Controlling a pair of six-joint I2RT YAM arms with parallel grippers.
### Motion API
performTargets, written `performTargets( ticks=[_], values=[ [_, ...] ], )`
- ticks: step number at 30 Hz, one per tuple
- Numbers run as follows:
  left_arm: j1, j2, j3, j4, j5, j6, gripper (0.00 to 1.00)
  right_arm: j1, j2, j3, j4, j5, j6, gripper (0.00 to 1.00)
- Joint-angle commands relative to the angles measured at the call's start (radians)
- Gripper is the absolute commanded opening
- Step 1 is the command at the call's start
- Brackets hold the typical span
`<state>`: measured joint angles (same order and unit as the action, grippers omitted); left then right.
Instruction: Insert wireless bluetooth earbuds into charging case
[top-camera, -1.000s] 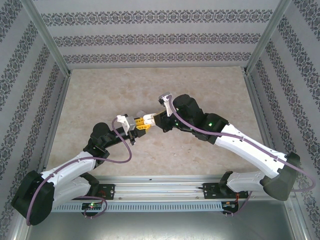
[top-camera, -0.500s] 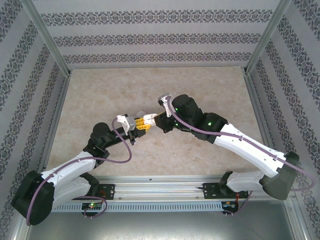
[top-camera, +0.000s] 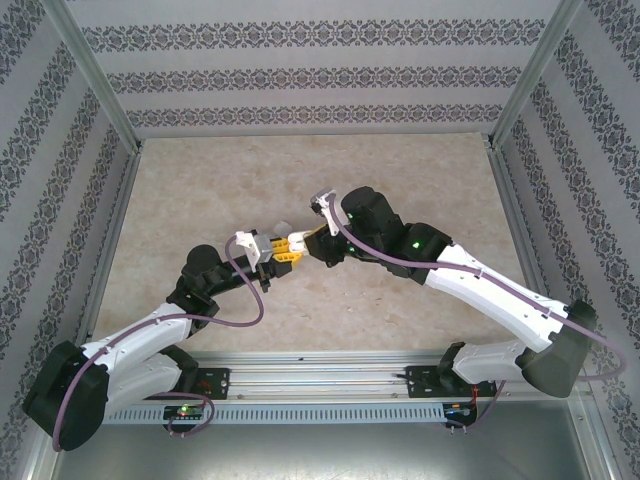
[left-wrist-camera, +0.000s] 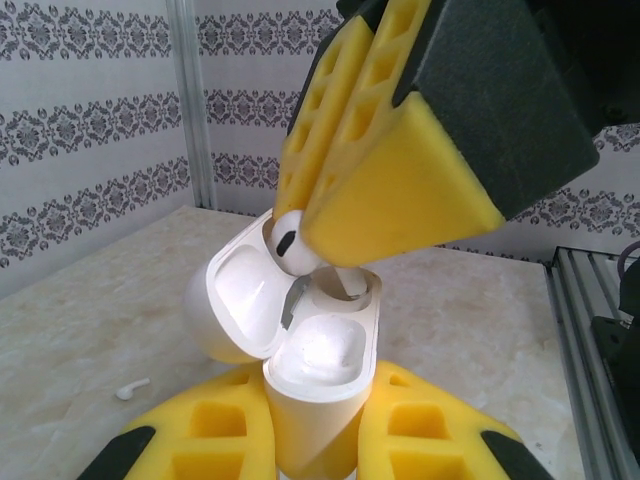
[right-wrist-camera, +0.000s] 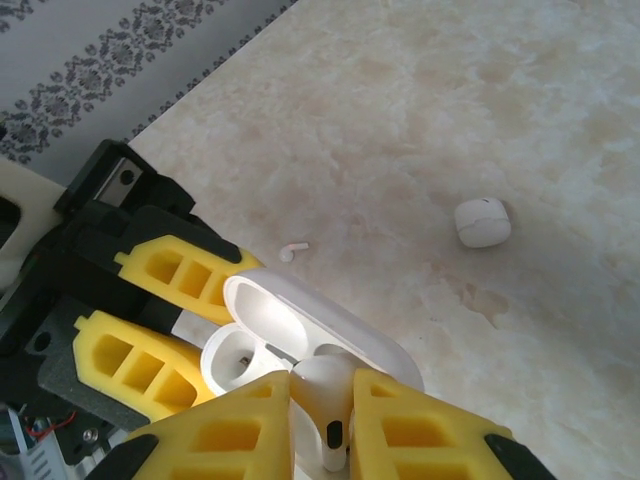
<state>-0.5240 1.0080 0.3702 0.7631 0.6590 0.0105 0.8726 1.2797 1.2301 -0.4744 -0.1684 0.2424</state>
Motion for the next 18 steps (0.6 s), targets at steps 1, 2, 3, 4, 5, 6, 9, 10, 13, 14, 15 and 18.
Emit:
performTargets(
  ticks=[1,2,3,4,5,6,9,10,13,14,15,18],
  values=[
    [-0.010,-0.011,0.010,0.078,0.023,-0.035,0.00,0.016,0.013,0.014,-0.039,-0.123,-0.050,0.18],
    [-0.011,-0.009,0.011,0.080,0.028,-0.041,0.00,0.016,0.011,0.014,-0.046,-0.124,-0.055,0.18],
    [-0.010,-0.009,0.013,0.082,0.033,-0.048,0.00,0.013,0.008,0.012,-0.052,-0.125,-0.059,0.17],
    [-0.010,-0.010,0.015,0.083,0.039,-0.057,0.00,0.012,0.004,0.012,-0.058,-0.125,-0.061,0.17],
    [-0.010,-0.010,0.016,0.083,0.044,-0.063,0.00,0.007,0.001,0.010,-0.061,-0.128,-0.061,0.16],
    [-0.010,-0.012,0.019,0.083,0.050,-0.072,0.00,0.002,-0.005,0.007,-0.063,-0.134,-0.061,0.16],
    [-0.011,-0.014,0.023,0.087,0.068,-0.095,0.00,-0.017,-0.026,-0.010,-0.058,-0.172,-0.061,0.15],
    [-0.010,-0.015,0.024,0.092,0.073,-0.105,0.00,-0.024,-0.033,-0.016,-0.053,-0.191,-0.058,0.15],
    [-0.011,-0.017,0.024,0.106,0.089,-0.135,0.00,-0.045,-0.059,-0.041,-0.032,-0.249,-0.050,0.15],
    [-0.010,-0.017,0.025,0.112,0.096,-0.146,0.00,-0.050,-0.066,-0.046,-0.027,-0.267,-0.049,0.15],
    [-0.010,-0.017,0.025,0.119,0.103,-0.159,0.00,-0.054,-0.071,-0.050,-0.025,-0.287,-0.050,0.15],
    [-0.010,-0.016,0.033,0.132,0.129,-0.192,0.00,-0.068,-0.074,-0.045,-0.034,-0.340,-0.058,0.15]
  ],
)
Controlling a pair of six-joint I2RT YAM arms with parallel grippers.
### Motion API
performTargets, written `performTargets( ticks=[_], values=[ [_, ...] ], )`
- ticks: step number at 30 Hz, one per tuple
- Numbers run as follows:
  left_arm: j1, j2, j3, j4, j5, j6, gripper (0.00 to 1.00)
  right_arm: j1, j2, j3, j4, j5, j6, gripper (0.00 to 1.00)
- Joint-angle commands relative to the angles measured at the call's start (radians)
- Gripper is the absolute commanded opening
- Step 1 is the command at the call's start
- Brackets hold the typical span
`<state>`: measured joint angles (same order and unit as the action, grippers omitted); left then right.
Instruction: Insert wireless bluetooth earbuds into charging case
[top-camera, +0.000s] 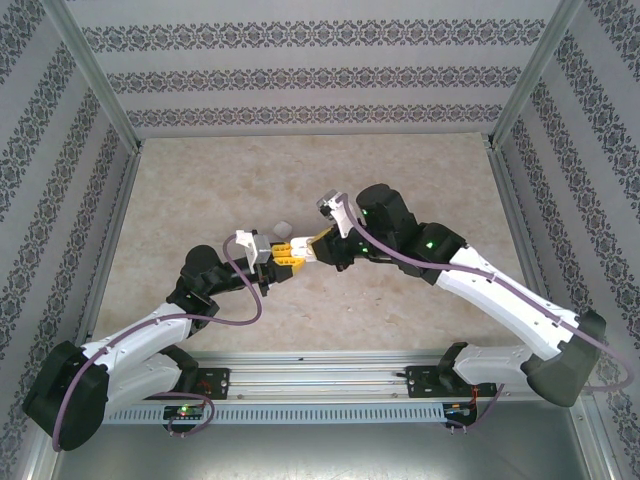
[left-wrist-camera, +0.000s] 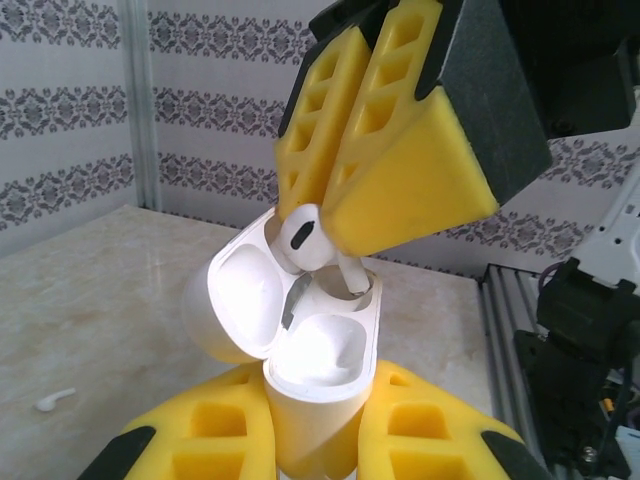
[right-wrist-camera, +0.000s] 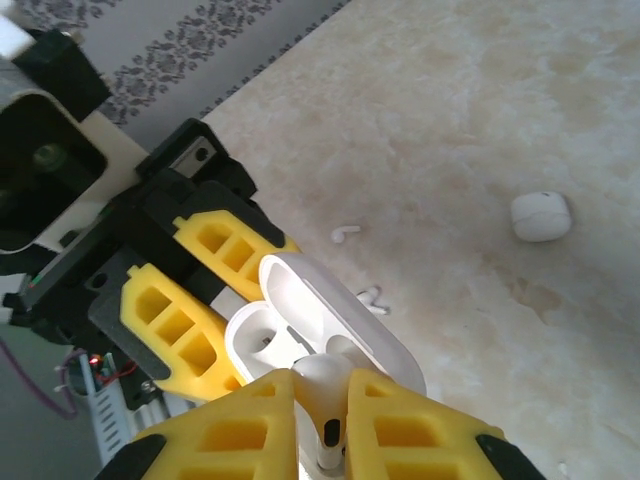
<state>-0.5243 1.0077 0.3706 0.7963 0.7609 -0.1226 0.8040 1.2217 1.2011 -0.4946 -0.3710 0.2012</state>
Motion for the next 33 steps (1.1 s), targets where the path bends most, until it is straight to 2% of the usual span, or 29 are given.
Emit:
performTargets(
  ticks=[1,11,23,27,33],
  values=[
    [-0.009,-0.017,0.037,0.098,0.035,-0.069,0.00,-0.004,-0.015,-0.013,-0.020,-0.155,-0.021,0.14],
    [-0.011,-0.016,0.074,0.115,0.087,-0.155,0.00,-0.031,-0.038,-0.016,-0.004,-0.271,-0.029,0.14],
    [-0.011,-0.006,0.101,0.121,0.085,-0.167,0.00,-0.053,-0.064,-0.048,0.008,-0.323,-0.030,0.15],
    [-0.010,0.004,0.109,0.132,0.085,-0.175,0.00,-0.056,-0.050,-0.052,-0.007,-0.314,-0.038,0.22],
    [-0.010,0.009,0.122,0.113,0.088,-0.166,0.00,-0.062,-0.036,-0.050,-0.024,-0.300,-0.051,0.22]
  ],
)
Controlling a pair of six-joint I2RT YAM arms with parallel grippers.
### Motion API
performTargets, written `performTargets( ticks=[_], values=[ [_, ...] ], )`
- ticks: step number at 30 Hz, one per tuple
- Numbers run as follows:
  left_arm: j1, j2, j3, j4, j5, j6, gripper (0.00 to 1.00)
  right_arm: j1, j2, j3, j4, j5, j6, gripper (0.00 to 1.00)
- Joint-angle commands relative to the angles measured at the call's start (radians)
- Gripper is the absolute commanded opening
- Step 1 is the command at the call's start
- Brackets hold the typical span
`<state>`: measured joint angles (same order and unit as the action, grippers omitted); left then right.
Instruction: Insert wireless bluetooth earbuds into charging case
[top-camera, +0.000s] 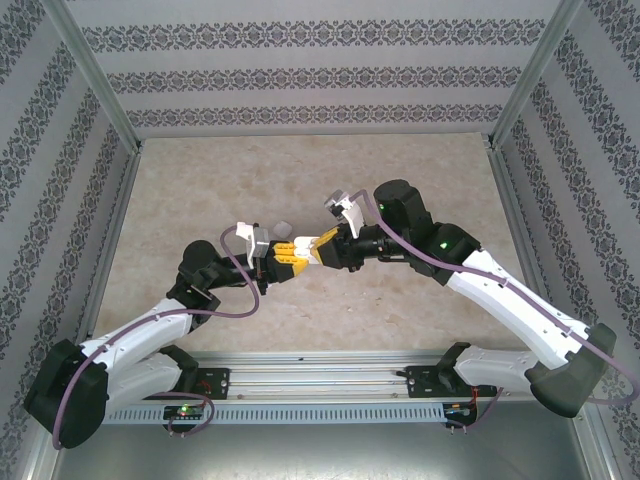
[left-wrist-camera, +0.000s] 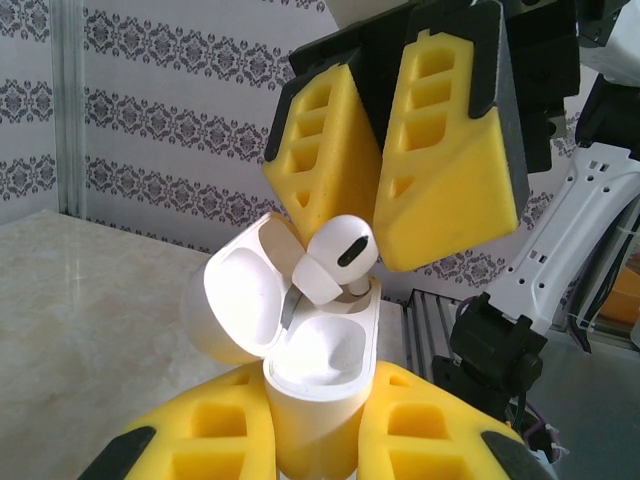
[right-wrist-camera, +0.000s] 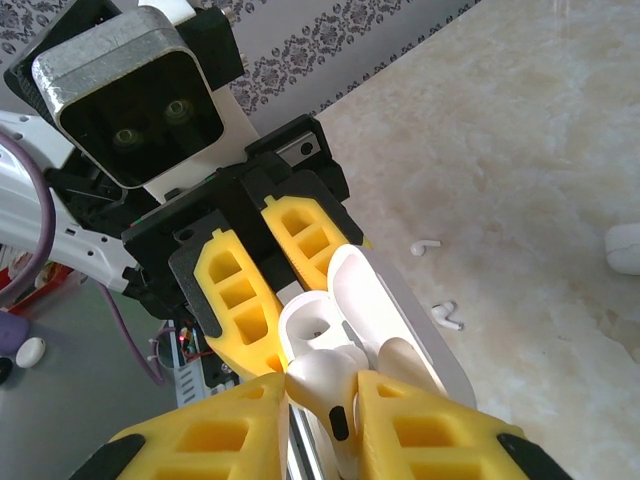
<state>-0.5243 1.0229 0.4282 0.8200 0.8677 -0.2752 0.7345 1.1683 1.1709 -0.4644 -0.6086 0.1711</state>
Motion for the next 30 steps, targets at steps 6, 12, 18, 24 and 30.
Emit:
performTargets(
  ticks=[6,12,18,24,30],
  values=[
    [-0.011,-0.005,0.072,0.072,-0.018,-0.005,0.00,-0.012,0.003,-0.026,-0.049,-0.038,-0.027,0.23],
    [-0.010,0.000,0.076,0.063,-0.018,0.001,0.00,-0.036,-0.026,-0.057,-0.025,-0.033,-0.017,0.29],
    [-0.009,0.009,0.081,0.063,-0.017,-0.001,0.00,-0.045,-0.024,-0.069,-0.015,-0.033,-0.009,0.31],
    [-0.009,0.010,0.081,0.056,-0.017,-0.005,0.00,-0.046,-0.015,-0.063,-0.013,0.021,0.023,0.33],
    [-0.010,0.020,0.081,0.053,-0.017,-0.009,0.00,-0.046,-0.009,-0.059,-0.007,0.071,0.064,0.36]
  ],
)
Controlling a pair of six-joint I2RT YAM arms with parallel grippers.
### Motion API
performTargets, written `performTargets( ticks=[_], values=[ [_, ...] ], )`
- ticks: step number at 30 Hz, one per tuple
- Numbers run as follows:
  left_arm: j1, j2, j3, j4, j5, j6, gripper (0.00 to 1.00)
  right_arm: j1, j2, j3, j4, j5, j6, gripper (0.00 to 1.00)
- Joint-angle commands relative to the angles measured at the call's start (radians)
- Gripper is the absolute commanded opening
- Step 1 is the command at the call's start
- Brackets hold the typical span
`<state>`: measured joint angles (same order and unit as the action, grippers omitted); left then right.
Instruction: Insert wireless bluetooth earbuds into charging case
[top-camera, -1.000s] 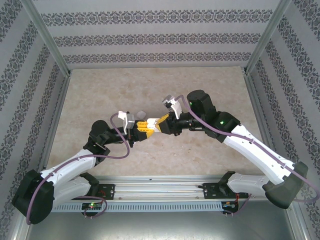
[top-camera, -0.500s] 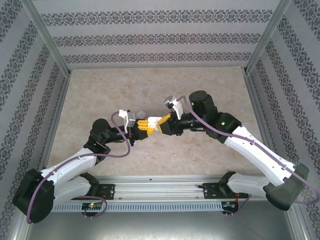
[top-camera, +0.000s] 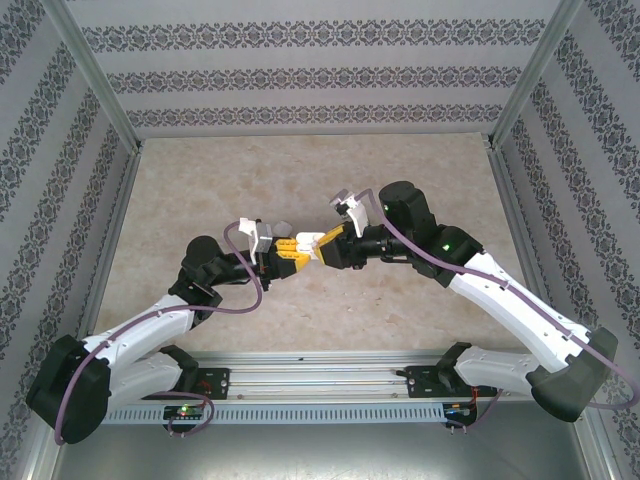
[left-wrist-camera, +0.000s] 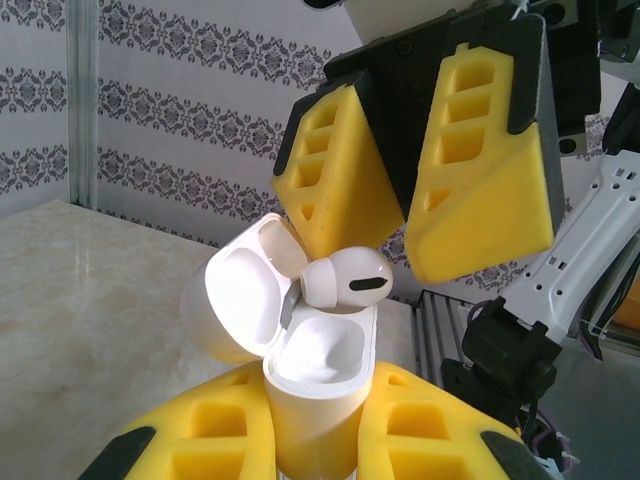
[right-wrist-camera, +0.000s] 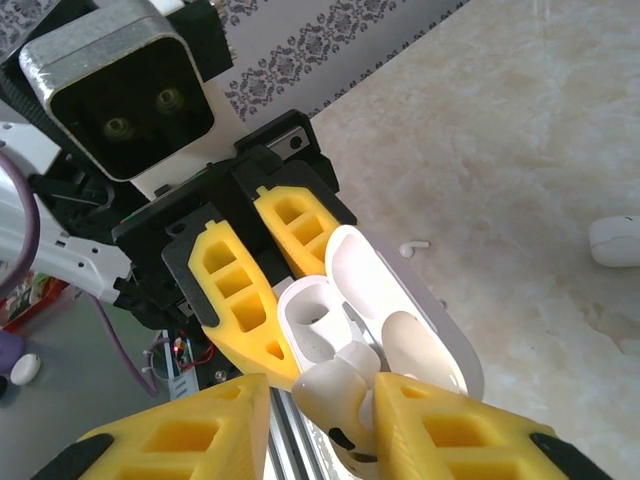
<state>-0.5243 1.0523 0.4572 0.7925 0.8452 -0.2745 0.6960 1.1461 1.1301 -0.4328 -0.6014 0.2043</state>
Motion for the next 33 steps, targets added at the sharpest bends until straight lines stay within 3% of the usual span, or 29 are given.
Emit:
performTargets(
  ticks=[1,5,18,26,33],
  values=[
    [-0.010,-0.008,0.053,0.080,0.006,-0.009,0.00,-0.007,0.014,-0.019,-0.038,0.070,0.035,0.39],
    [-0.009,-0.007,0.055,0.073,0.005,-0.006,0.00,-0.009,0.013,-0.011,-0.049,0.095,0.051,0.46],
    [-0.010,0.000,0.054,0.044,-0.017,-0.010,0.00,-0.007,-0.024,0.030,-0.055,0.186,0.143,0.54],
    [-0.011,-0.023,0.060,-0.040,-0.093,0.041,0.00,-0.004,-0.054,0.066,-0.111,0.328,0.244,0.54],
    [-0.020,-0.036,0.073,-0.111,-0.140,0.091,0.00,0.058,-0.040,0.108,-0.151,0.417,0.270,0.54]
  ],
)
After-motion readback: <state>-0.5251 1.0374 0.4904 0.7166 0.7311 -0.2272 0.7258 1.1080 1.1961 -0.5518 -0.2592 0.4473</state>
